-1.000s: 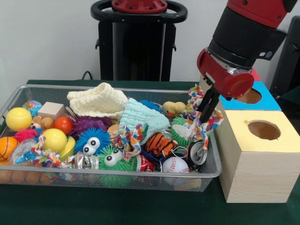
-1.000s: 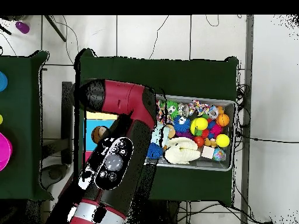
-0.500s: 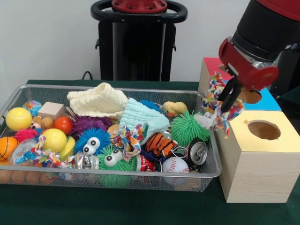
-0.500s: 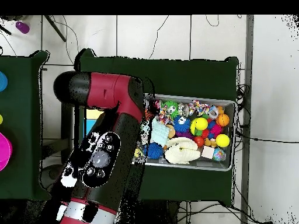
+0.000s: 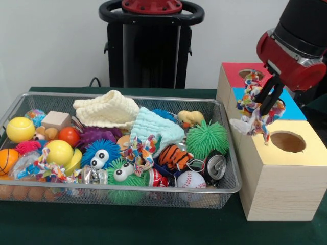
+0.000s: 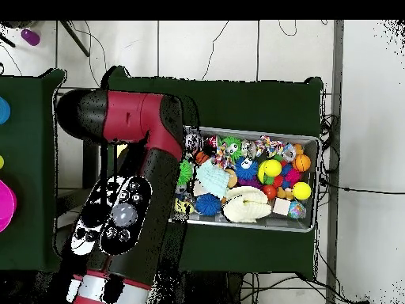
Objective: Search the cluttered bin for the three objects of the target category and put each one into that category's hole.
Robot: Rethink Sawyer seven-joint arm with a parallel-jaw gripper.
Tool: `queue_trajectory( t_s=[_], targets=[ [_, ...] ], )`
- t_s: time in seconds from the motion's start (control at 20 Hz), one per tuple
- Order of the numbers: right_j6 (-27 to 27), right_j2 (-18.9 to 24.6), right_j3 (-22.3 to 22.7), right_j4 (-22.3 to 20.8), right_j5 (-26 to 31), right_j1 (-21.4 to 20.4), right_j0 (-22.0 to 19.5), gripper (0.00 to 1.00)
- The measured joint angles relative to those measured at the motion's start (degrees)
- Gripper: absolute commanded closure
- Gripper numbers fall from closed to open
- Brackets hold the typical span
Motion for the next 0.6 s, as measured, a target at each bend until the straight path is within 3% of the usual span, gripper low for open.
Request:
queue_trajectory(
  t_s=[0.6],
  targets=[
    [0.01, 0.28, -0.28, 4.58, -0.01, 0.26, 0.55, 1.0]
  ],
)
